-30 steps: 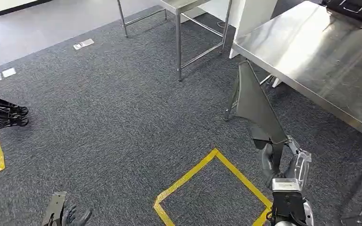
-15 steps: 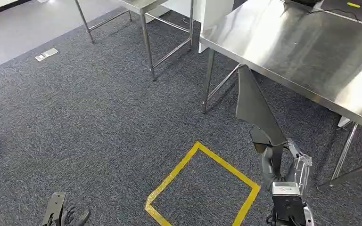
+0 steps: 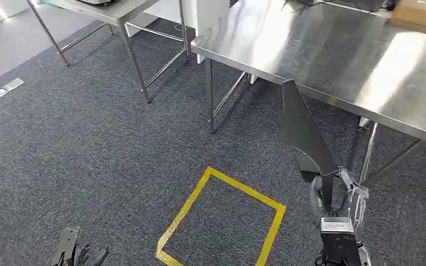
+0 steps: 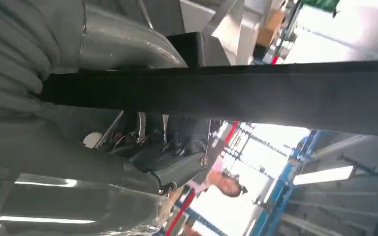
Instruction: Take the parts from the cabinet and place them on the table.
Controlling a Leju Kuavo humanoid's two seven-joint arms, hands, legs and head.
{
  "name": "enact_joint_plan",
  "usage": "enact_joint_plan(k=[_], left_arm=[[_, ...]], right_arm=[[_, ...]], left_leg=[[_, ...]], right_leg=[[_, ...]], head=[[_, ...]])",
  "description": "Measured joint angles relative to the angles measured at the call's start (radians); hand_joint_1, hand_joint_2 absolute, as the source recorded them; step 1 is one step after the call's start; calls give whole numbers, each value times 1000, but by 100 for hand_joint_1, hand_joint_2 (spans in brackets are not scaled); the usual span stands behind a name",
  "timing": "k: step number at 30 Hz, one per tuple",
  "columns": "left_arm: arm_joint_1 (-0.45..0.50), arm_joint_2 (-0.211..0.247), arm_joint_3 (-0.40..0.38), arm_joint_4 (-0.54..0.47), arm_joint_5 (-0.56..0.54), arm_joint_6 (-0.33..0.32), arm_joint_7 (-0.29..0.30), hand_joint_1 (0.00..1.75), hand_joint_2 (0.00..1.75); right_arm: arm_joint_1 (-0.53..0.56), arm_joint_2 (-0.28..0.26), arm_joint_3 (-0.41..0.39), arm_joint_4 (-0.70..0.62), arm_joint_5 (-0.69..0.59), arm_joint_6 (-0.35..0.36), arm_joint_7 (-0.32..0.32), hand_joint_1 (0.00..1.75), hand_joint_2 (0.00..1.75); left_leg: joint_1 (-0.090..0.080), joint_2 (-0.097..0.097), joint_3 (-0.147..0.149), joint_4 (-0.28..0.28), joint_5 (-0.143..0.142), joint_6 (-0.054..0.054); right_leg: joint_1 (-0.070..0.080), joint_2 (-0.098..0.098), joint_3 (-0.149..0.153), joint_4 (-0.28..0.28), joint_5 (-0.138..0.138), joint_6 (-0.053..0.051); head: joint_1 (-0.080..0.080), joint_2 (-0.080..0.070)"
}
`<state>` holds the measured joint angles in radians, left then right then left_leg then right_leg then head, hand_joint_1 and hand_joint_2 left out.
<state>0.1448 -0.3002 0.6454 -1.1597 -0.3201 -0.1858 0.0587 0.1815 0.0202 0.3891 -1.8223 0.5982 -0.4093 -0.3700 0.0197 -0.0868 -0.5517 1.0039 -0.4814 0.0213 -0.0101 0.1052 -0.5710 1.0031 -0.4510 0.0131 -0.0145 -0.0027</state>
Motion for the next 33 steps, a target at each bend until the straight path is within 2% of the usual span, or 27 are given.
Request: enact_joint_plan(k=[1, 3, 4, 5, 6, 7, 8, 9, 10, 11, 12, 13, 14, 15, 16, 18, 19, 20, 21, 22, 25, 30, 31, 32, 33], left_arm=[[-1, 0, -1, 2, 0, 0, 0, 0, 175], [-5, 0, -1, 3, -1, 0, -1, 0, 175], [-7, -1, -2, 3, -1, 0, -1, 0, 175], [-8, 0, -3, 3, -1, 0, -2, 0, 175], [-8, 0, -2, 3, -1, 0, -3, 0, 175], [-5, 0, -1, 4, -1, 0, -3, 0, 175], [-4, 0, -1, 5, -1, 0, -3, 0, 175], [-4, 1, 0, 7, -1, 0, -3, 0, 175], [-4, 1, -1, 9, -1, 0, -3, 0, 175], [-5, 1, -1, 11, 2, 1, -5, 0, 175], [-6, 1, -1, 13, 7, 4, -8, 0, 175], [-7, 1, -3, 15, 10, 10, -12, 0, 175], [-7, 1, -5, 18, 13, 14, -16, 0, 175], [-6, 5, -5, 19, 17, 18, -18, 0, 175], [-9, 6, -7, 20, 19, 18, -20, 0, 175], [-14, 6, -16, 24, 24, 18, -23, 0, 175], [-16, 9, -21, 26, 30, 16, -25, 0, 175], [-15, 14, -24, 28, 34, 15, -27, 0, 175], [-17, 14, -25, 29, 41, 15, -31, 0, 175], [-20, 16, -26, 32, 45, 13, -32, 0, 175], [-20, 22, -32, 39, 61, 12, -34, 0, 175], [-16, 26, -35, 45, 80, 17, -34, 0, 175], [-15, 26, -35, 45, 81, 18, -34, 0, 175], [-14, 26, -36, 46, 82, 18, -34, 0, 175], [-13, 29, -35, 46, 84, 19, -34, 0, 175]], right_arm=[[2, 0, 0, -1, 0, 0, -1, 175, 175], [6, 1, 0, -5, 0, -1, 0, 175, 175], [7, 1, 0, -7, 0, -2, 0, 175, 175], [10, 1, 0, -10, 1, -2, 0, 175, 175], [5, 1, 0, -12, 1, -2, -1, 175, 175], [4, 1, 1, -12, 0, -2, 0, 175, 175], [6, 1, 1, -12, 0, -2, 0, 175, 175], [8, 0, 0, -12, 0, -2, 0, 175, 175], [9, 0, 0, -12, 0, -2, 0, 175, 175], [10, 0, 0, -12, 1, -3, -1, 175, 175], [10, 0, 0, -12, 2, -5, -1, 175, 175], [10, 0, 0, -12, 5, -7, -2, 175, 175], [9, 0, 0, -12, 7, -10, -3, 175, 175], [7, 1, 0, -12, 14, -13, -6, 175, 175], [11, 2, 0, -13, 25, -20, -9, 175, 175], [13, 0, -2, -13, 39, -31, -10, 175, 175], [12, 0, -2, -14, 44, -33, -10, 175, 175], [14, 2, -2, -16, 49, -34, -10, 175, 175], [11, 2, -2, -16, 51, -39, -10, 175, 175], [12, 2, -3, -16, 53, -39, -7, 175, 175], [13, 3, -3, -16, 61, -39, 0, 175, 175], [12, 8, -3, -16, 75, -29, 4, 175, 175], [12, 8, -3, -16, 76, -28, 5, 175, 175], [12, 9, -3, -16, 77, -27, 5, 175, 175], [11, 12, -3, -16, 77, -26, 4, 175, 175]], left_leg=[[-5, 13, -1, 3, 0, -1], [-13, 30, -2, 1, 2, 4], [-5, 45, 1, -14, 11, 14], [-6, 58, 6, -22, 16, 22], [-6, 72, 5, -22, 17, 27], [-8, 86, 4, -22, 17, 26], [-10, 100, 3, -22, 17, 27], [-11, 113, 1, -21, 17, 27], [-11, 126, 1, -21, 16, 26], [-11, 140, 1, -21, 16, 26], [-10, 151, 3, -21, 15, 24], [-10, 161, 6, -21, 13, 21], [-11, 169, 9, -20, 11, 17], [-20, 170, 6, -18, 6, 7], [-20, 176, 10, -17, 8, 4], [-17, 186, 14, -22, 12, -5], [-17, 191, 17, -25, 14, -11], [-14, 174, 15, -25, 7, -11], [-14, 174, 14, -27, 15, 13], [-13, 173, 16, -28, 10, 22], [-10, 171, 14, -29, 16, 22], [-7, 171, 13, -33, 23, 9], [-7, 171, 13, -34, 24, 4], [-6, 171, 11, -31, 20, -1], [-8, 170, 12, -34, 18, 6]], right_leg=[[-6, 8, -7, -3, 4, 6], [-10, 28, -16, -8, 12, 19], [-3, 39, -25, -7, 11, 27], [-4, -24, -37, 24, -6, 24], [-2, -62, -66, 83, -40, 19], [-2, -79, -100, 160, -74, 15], [-3, -87, -137, 238, -105, 14], [-3, -91, -164, 299, -124, 17], [-3, -93, -168, 316, -124, 25], [-5, -97, -143, 273, -105, 35], [-8, -105, -98, 195, -75, 45], [-11, -123, -39, 88, -40, 54], [-12, -161, 11, 3, -19, 57], [-4, -161, 24, -12, -19, 46], [-4, -150, 16, -14, -14, 36], [2, -141, 12, -11, -14, 26], [-1, -137, 14, -18, -9, 18], [-8, -136, 19, -19, -5, 15], [-6, -136, 19, -19, -6, 13], [-5, -135, 19, -19, -6, 13], [1, -135, 17, -19, -6, 11], [5, -137, 16, -18, -6, 11], [5, -137, 16, -18, -6, 10], [-2, -139, 17, -22, -5, 12], [-5, -143, 18, -28, -1, 17]], head=[[-3, 0], [-1, 0], [0, 0], [-1, 0], [10, 0], [10, 0], [10, 0], [11, 0], [11, 0], [12, 0], [11, 0], [11, 0], [13, 0], [12, 0], [7, 0], [8, 0], [10, 0], [7, 0], [1, 0], [0, 0], [0, 0], [0, 0], [0, 0], [0, 0], [0, 0]])
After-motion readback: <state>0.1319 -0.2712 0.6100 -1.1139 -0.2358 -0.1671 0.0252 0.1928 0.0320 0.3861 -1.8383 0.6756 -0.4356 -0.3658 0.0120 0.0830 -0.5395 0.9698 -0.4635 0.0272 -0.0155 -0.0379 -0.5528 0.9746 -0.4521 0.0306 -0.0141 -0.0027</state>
